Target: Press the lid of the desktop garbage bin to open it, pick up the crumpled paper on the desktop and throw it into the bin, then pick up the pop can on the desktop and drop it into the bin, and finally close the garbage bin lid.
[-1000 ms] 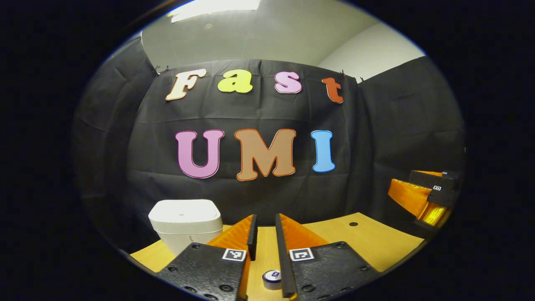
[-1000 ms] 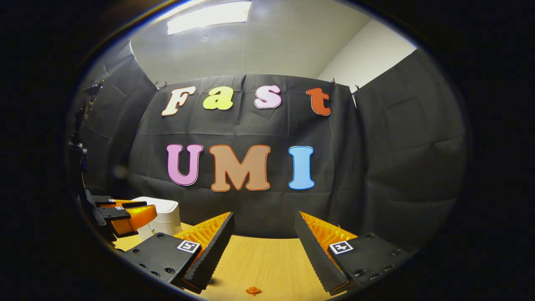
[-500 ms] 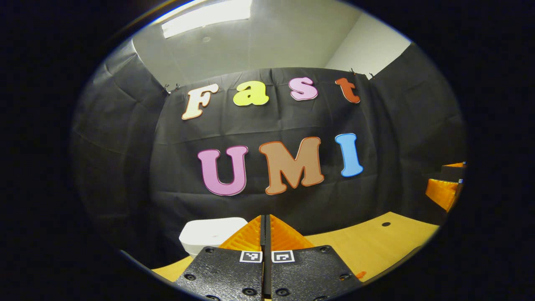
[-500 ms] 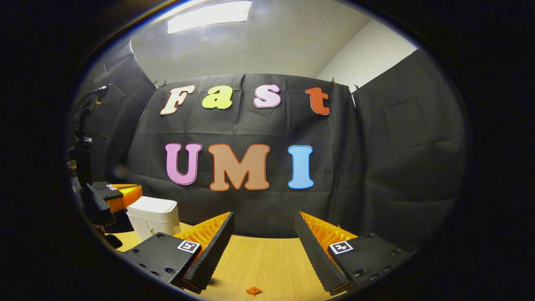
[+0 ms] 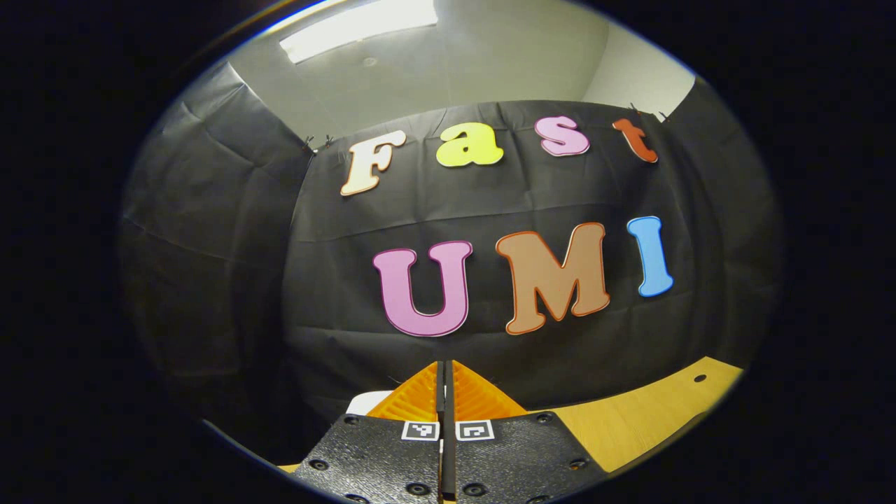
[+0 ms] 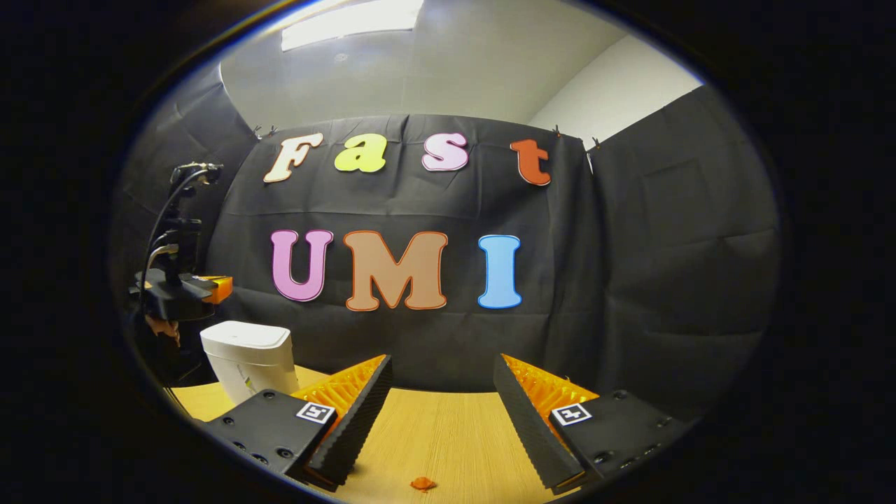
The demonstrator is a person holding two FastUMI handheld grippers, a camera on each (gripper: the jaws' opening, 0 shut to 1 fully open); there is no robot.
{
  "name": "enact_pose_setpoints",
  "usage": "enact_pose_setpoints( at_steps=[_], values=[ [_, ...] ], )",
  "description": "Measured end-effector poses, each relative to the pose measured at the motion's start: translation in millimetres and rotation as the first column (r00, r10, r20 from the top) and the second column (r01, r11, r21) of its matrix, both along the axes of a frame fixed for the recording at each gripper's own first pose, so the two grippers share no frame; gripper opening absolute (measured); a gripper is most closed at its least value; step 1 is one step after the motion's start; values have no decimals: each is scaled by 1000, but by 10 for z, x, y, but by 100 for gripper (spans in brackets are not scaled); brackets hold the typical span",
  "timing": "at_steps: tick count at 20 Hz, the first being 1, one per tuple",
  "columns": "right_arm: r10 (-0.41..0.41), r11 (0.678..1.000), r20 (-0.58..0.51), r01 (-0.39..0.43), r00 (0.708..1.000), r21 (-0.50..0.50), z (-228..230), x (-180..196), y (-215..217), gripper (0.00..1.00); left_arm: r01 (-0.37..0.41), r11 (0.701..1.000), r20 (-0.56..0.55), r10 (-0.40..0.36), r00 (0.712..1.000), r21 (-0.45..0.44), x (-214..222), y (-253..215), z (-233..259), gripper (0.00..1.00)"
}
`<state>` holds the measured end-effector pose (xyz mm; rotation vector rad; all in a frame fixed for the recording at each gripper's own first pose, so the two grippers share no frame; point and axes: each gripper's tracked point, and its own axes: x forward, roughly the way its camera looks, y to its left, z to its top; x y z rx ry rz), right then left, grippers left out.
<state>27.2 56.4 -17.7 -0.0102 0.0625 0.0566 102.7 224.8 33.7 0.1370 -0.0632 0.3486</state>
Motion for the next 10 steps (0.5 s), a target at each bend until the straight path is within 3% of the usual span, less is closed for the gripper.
enact_pose_setpoints(
  at_steps=[10],
  values=[
    [-33, 999, -34, 33, 999, -10, -74, -77, 11, 96, -74, 983, -184, 43, 982, -166, 254, 499, -870, 0]
  ],
)
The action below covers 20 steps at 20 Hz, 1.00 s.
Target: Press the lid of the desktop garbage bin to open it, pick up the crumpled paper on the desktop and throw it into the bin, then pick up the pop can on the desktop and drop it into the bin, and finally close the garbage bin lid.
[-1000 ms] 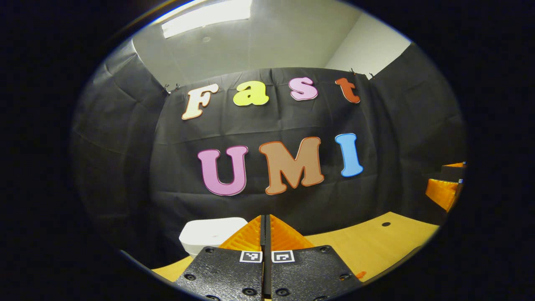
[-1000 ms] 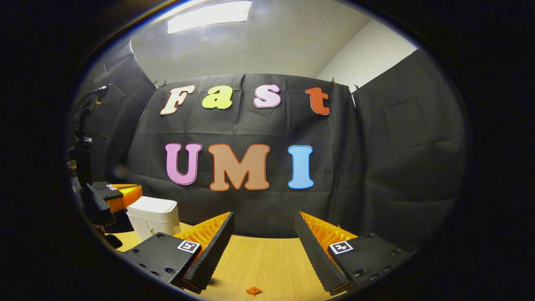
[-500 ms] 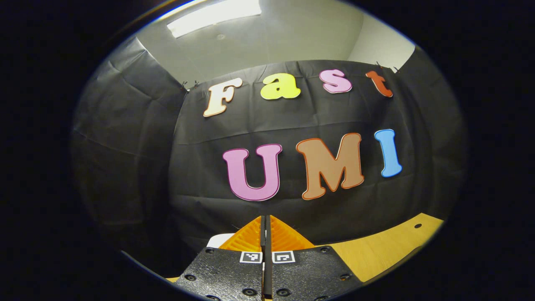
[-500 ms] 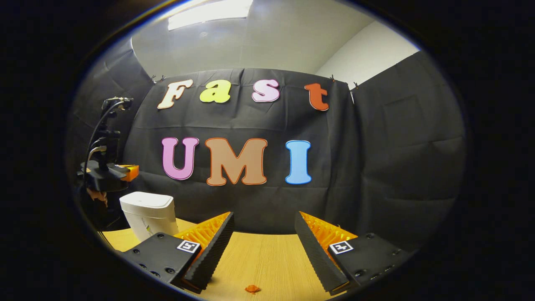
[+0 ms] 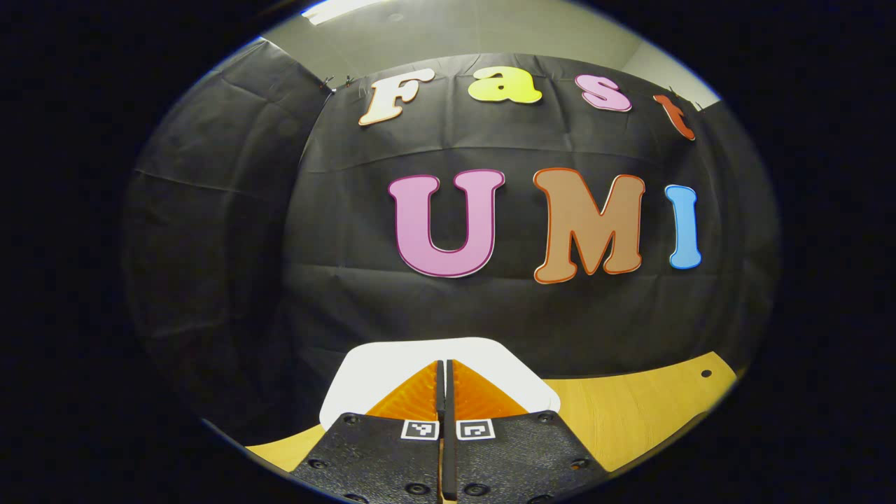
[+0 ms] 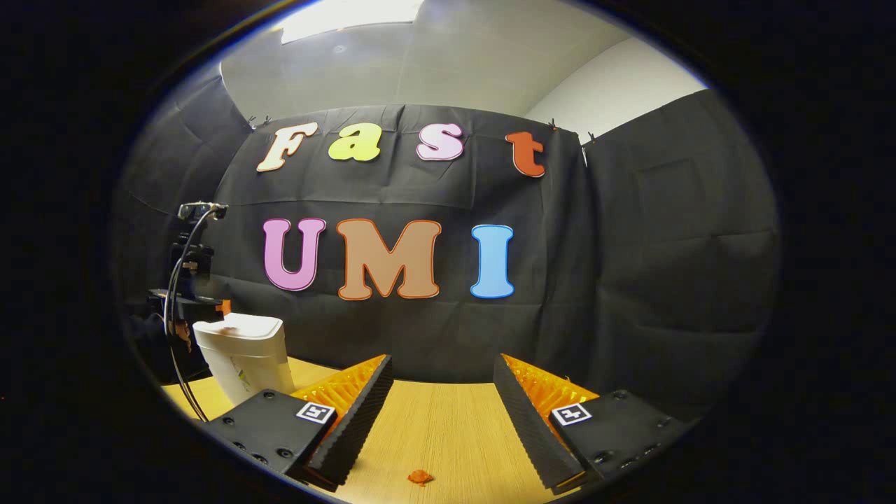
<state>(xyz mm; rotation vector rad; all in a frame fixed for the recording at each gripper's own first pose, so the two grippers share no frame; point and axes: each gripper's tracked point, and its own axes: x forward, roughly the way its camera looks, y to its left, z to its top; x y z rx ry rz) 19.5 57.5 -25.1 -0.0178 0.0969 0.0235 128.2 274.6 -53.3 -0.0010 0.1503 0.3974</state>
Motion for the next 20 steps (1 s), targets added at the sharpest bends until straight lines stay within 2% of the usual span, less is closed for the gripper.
enact_pose_setpoints(
  at_steps=[3, 5, 7, 8, 10, 14, 16, 17, 18, 19, 20],
  values=[
    [-9, 1000, 11, 9, 1000, -1, 28, -3, -15, 96, 10, 997, -67, -15, 998, -73, -3, -38, -306, 0],
    [-13, 1000, 18, 13, 1000, 12, 52, -17, -30, 96, 20, 999, -45, -22, 999, -27, -10, -37, -242, 0],
    [-20, 1000, 19, 20, 1000, 9, 40, -13, -62, 96, 7, 1000, -60, -8, 998, -31, -15, -27, -294, 0],
    [-19, 1000, 16, 19, 1000, 10, 36, -11, -66, 100, -8, 999, -43, 6, 999, -45, -14, -11, -295, 0],
    [-8, 1000, 10, 7, 1000, 18, 19, -10, -53, 96, -20, 999, -64, 18, 998, -37, -15, -14, -348, 0],
    [16, 1000, 11, -16, 1000, 24, 44, 8, -100, 96, -20, 999, -12, 20, 1000, 43, 1, -44, -182, 0],
    [37, 998, 12, -38, 999, 45, 56, 5, -128, 96, -24, 1000, 3, 24, 1000, -1, -56, -113, -147, 0],
    [53, 997, 13, -53, 999, 59, 60, 4, -127, 96, -26, 1000, 28, 26, 999, -9, -75, -171, -59, 4],
    [69, 995, 11, -70, 998, 65, 55, 10, -132, 100, -34, 999, 54, 34, 998, -3, -127, -215, 52, 24],
    [85, 994, 7, -85, 996, 64, 31, 24, -148, 96, -35, 999, 85, 34, 996, 6, -212, -274, 167, 31],
    [105, 992, 2, -104, 995, 64, 9, 34, -161, 96, -30, 999, 117, 28, 993, 17, -280, -358, 298, 45]
  ],
)
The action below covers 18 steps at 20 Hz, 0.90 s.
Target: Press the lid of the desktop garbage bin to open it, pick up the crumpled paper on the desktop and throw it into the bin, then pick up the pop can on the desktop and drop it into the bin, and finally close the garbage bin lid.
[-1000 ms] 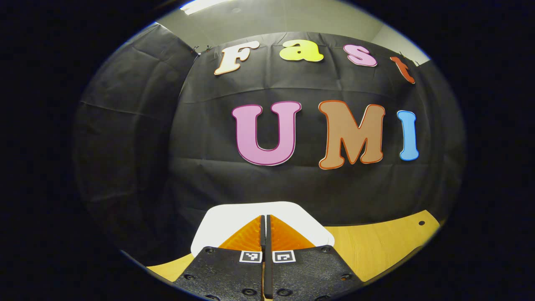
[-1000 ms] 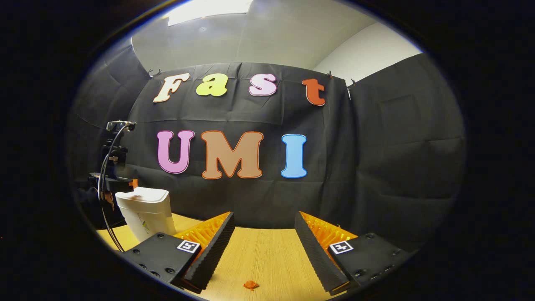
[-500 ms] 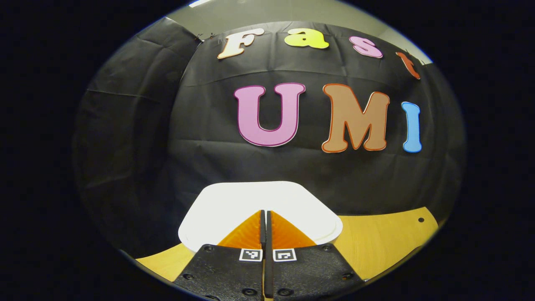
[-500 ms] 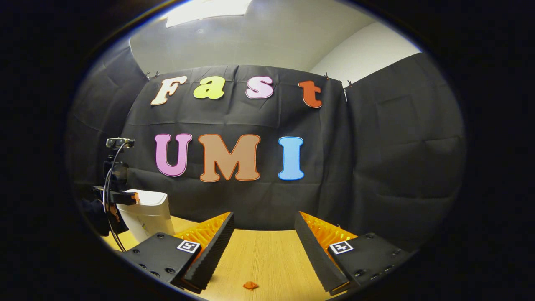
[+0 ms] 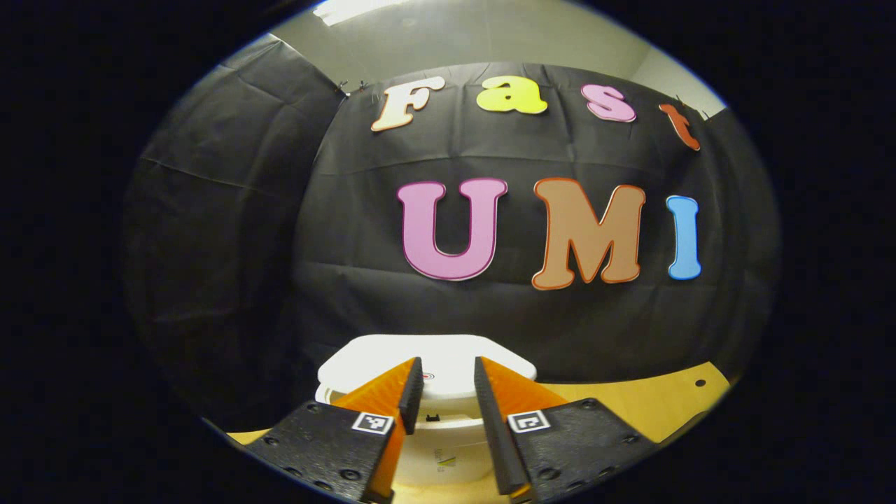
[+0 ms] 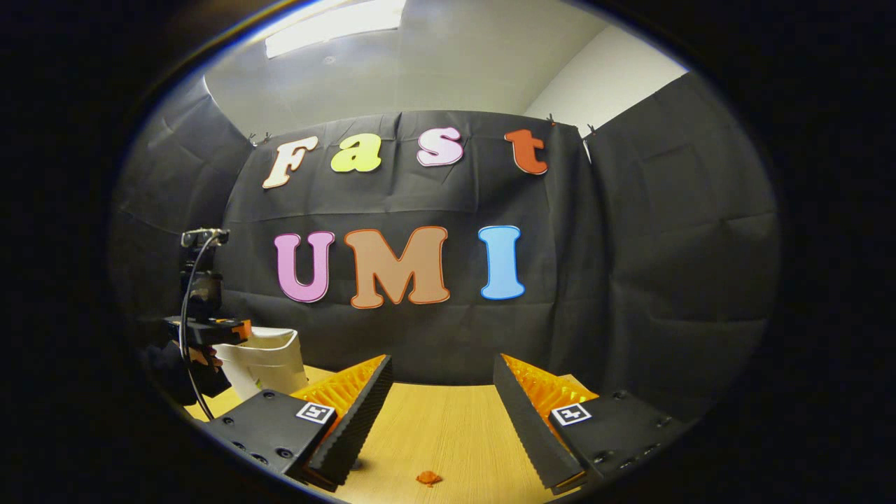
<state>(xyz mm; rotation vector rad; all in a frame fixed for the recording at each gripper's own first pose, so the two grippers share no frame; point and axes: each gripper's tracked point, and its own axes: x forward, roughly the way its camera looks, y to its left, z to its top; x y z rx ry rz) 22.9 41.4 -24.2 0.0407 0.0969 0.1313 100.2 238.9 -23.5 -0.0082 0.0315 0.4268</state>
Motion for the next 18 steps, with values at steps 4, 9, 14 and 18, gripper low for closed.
enact_pose_setpoints(
  at_steps=[4, 9, 14, 18],
  values=[
    [79, 997, -18, -79, 997, 18, -114, 61, -40, 96, 5, 999, 65, -8, 998, 51, -320, -302, 304, 82],
    [80, 997, -42, -79, 996, 16, -364, 172, -88, 95, 71, 995, 91, -78, 993, 72, -708, -743, 465, 87],
    [88, 996, -117, -91, 989, -20, -840, 268, 55, 97, 133, 988, 103, -142, 985, 83, -1024, -1056, 487, 94],
    [103, 991, -202, -119, 974, -67, -1324, 321, 168, 95, 151, 986, 83, -156, 984, 69, -1182, -1163, 364, 97]
  ],
)
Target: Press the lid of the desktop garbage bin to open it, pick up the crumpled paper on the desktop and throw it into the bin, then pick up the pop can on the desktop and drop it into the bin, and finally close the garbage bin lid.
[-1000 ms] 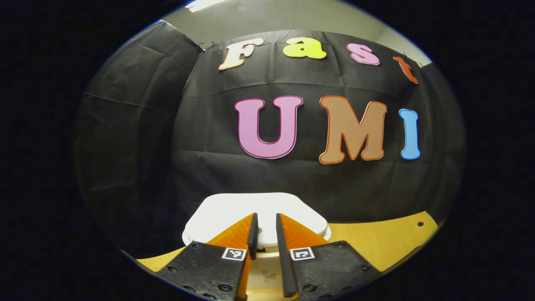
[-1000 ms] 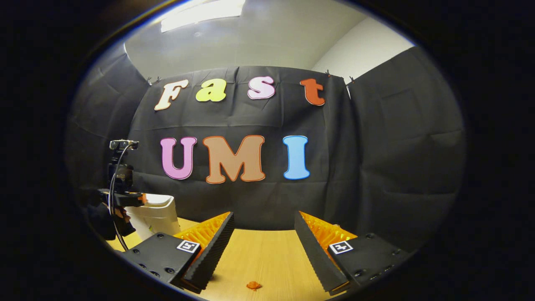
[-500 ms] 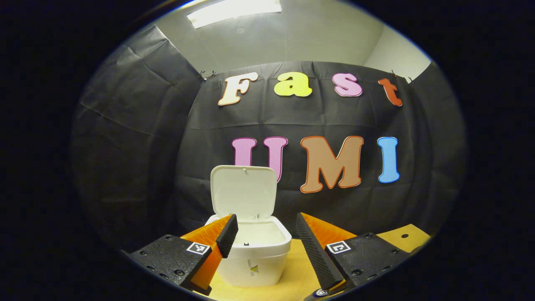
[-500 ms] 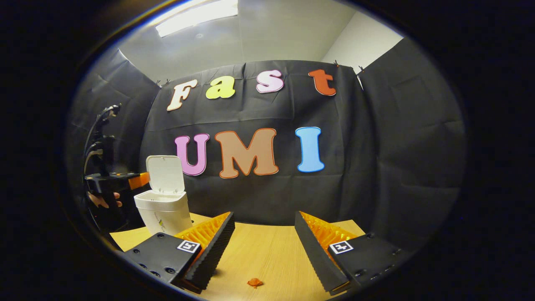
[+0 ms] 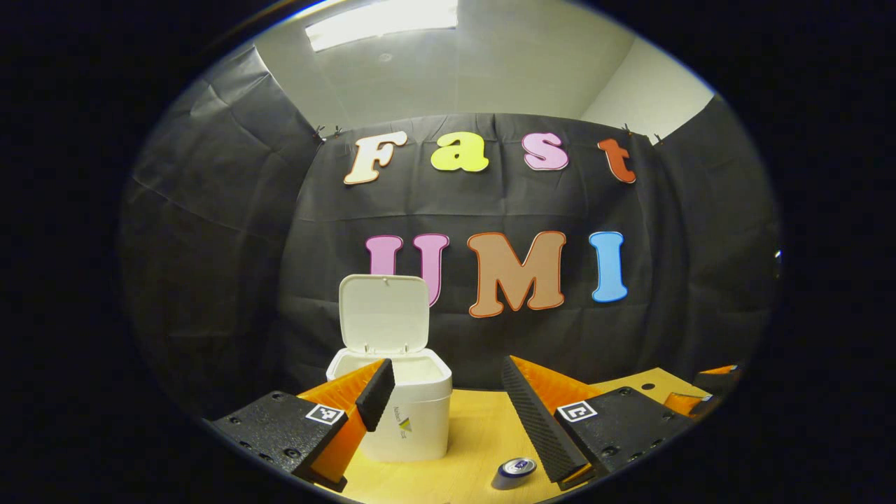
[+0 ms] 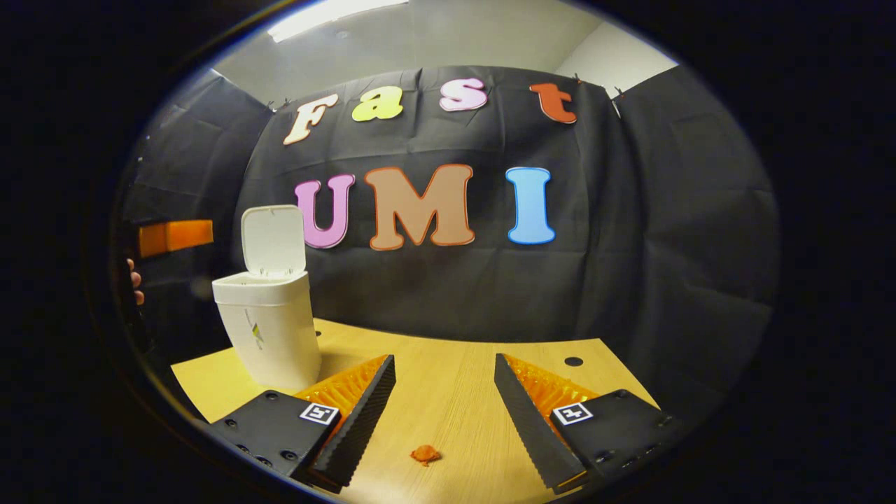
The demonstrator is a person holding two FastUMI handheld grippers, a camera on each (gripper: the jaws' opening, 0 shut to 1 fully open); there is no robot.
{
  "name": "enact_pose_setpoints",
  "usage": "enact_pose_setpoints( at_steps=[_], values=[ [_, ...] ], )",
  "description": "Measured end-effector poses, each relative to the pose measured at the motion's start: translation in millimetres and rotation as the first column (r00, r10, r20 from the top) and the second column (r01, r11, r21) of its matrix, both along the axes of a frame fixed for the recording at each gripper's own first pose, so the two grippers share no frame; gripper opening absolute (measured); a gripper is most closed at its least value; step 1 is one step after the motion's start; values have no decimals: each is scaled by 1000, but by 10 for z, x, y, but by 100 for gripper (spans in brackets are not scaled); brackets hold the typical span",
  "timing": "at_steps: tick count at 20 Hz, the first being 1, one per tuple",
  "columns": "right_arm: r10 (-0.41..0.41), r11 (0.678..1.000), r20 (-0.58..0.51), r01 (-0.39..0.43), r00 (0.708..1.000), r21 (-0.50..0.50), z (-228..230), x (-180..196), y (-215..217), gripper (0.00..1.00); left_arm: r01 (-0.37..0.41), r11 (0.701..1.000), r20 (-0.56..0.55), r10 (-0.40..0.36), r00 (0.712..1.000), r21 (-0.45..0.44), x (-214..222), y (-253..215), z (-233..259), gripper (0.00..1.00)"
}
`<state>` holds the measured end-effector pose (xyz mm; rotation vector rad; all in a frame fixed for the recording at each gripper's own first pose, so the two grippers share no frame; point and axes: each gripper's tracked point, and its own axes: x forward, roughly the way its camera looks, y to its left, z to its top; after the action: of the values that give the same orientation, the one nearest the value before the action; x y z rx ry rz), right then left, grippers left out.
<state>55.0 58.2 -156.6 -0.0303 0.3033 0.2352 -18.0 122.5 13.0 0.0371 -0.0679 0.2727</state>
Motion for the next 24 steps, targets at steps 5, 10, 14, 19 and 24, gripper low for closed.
enact_pose_setpoints(
  at_steps=[5, 10, 14, 19, 24],
  values=[
    [39, 996, -150, -50, 988, -75, -790, 101, 166, 95, -5, 1000, -37, 4, 999, -30, -185, -41, -151, 94],
    [46, 987, -326, -92, 944, -128, -1517, 127, 246, 96, -26, 1000, -60, 26, 998, -2, -290, 33, -158, 96],
    [41, 976, -406, -124, 913, -180, -1870, 71, 247, 98, -64, 998, -67, 65, 996, 16, -382, 162, -152, 94],
    [28, 965, -446, -141, 894, -222, -2145, 80, 251, 100, -88, 996, -89, 91, 992, 31, -452, 219, -201, 94],
    [12, 957, -488, -152, 873, -248, -2313, 86, 257, 94, -74, 996, -102, 78, 992, 45, -444, 170, -226, 94]
  ],
)
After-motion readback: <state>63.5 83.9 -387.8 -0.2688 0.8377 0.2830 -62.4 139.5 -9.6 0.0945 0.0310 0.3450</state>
